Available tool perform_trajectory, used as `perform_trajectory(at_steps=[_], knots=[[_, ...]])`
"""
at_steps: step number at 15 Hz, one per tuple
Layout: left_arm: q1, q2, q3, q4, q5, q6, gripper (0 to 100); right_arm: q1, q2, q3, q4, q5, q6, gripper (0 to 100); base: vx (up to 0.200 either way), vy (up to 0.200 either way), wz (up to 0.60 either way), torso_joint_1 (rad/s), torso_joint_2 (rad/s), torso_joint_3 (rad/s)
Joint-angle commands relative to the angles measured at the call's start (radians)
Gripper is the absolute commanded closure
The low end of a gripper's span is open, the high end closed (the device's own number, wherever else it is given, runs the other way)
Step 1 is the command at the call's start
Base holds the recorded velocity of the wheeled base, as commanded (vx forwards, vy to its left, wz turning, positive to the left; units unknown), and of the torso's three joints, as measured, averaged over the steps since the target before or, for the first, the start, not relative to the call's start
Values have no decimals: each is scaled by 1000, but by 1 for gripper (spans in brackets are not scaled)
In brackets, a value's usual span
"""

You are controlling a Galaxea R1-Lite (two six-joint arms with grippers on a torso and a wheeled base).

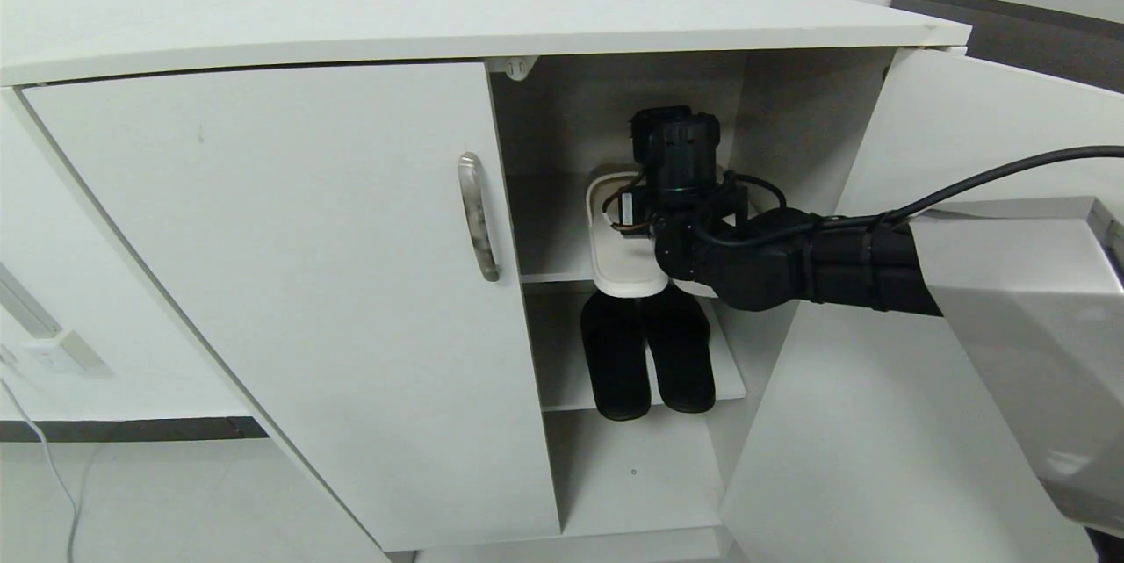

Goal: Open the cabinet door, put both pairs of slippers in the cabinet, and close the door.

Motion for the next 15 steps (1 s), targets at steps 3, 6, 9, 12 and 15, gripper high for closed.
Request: perform_trajectory(at_steps=[3, 6, 9, 12, 15], knots=[[0, 0, 0, 0, 2, 0, 100, -1, 0, -5, 1, 0, -1, 100, 0, 0, 0, 0, 0, 0], [0, 0, 0, 0, 3, 0, 100, 2, -2, -10, 20, 0, -1, 100, 0, 0, 0, 0, 0, 0], [0, 0, 0, 0, 3, -1, 100, 6, -11, -2, 24, 0, -1, 0, 0, 0, 0, 0, 0, 0], [0, 0, 2, 0, 2, -1, 100, 17, -28, 10, 43, 0, -1, 0, 0, 0, 0, 0, 0, 0], [0, 0, 2, 0, 2, -1, 100, 25, -46, 33, 43, 0, -2, 0, 0, 0, 0, 0, 0, 0]])
